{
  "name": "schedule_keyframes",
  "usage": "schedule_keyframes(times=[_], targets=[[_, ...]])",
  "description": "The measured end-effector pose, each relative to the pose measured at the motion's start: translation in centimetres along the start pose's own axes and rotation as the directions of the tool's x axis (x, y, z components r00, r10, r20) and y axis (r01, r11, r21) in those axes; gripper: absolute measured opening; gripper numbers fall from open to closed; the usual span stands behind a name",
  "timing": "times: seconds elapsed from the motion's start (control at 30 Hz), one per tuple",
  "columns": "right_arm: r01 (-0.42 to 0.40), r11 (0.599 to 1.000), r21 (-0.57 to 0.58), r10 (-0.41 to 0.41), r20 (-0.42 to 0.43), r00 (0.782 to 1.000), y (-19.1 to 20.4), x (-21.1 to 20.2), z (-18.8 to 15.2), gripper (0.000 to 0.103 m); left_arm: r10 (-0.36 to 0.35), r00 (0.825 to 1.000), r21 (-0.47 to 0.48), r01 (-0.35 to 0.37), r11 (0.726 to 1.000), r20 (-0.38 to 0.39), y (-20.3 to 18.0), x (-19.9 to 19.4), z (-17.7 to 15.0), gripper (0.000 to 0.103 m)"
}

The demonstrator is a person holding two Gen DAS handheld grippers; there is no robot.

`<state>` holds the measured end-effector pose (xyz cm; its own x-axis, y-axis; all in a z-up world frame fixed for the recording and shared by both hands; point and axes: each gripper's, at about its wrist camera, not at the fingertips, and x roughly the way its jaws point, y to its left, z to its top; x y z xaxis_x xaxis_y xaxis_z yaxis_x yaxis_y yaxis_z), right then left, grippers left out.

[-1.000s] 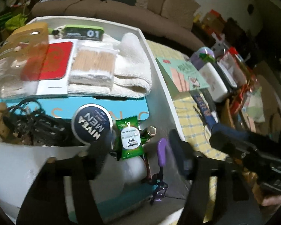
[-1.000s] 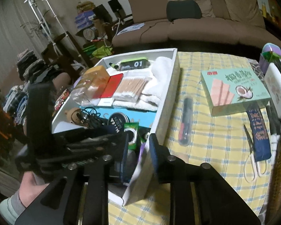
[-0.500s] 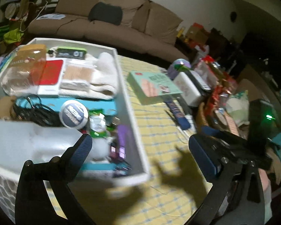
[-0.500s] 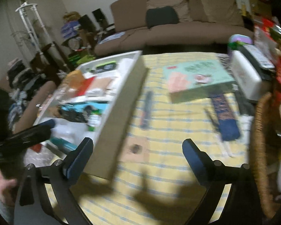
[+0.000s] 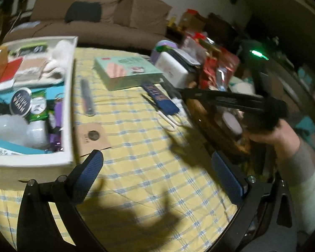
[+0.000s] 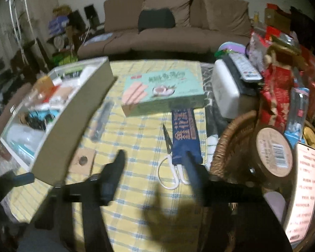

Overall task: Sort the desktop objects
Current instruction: 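Reach the right gripper to the white-handled scissors on the cloth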

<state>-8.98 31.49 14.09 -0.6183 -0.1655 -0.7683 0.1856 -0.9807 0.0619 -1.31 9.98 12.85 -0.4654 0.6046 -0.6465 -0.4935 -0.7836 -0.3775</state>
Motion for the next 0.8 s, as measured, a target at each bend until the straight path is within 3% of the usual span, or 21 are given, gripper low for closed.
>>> schedule_keyframes(times=[0.17, 0.43, 0.53, 0.6, 0.8], targets=[[0.032, 0.996, -0.078, -0.039, -0.093, 0.995, 1.5, 4.7, -2.1, 0.046, -0.022, 0.999, 0.024, 0.022, 0.999, -0.027, -0.9, 0.8, -0.7, 0.103], [0.064, 0.995, -0.081, -0.078, -0.173, 0.982, 0.8, 9.9, -4.2, 0.034, -0.023, 0.999, -0.009, 0.023, 1.000, -0.038, 0.3, 0.9, -0.7, 0.103], [0.033, 0.998, -0.043, -0.041, -0.184, 0.982, 0.1, 10.2, -4.3, 0.033, -0.026, 0.999, -0.014, 0.025, 1.000, -0.040, 0.4, 0.9, -0.5, 0.103], [-0.051, 0.999, 0.005, 0.051, -0.214, 0.976, -0.1, 9.9, -4.6, 0.033, -0.021, 0.999, -0.015, 0.020, 1.000, -0.043, 0.5, 1.0, -0.5, 0.103], [-0.244, 0.969, 0.040, 0.244, -0.318, 0.916, 2.7, 7.6, -7.2, 0.033, -0.017, 0.998, -0.034, 0.015, 0.999, -0.066, 0.9, 0.9, -0.8, 0.103]])
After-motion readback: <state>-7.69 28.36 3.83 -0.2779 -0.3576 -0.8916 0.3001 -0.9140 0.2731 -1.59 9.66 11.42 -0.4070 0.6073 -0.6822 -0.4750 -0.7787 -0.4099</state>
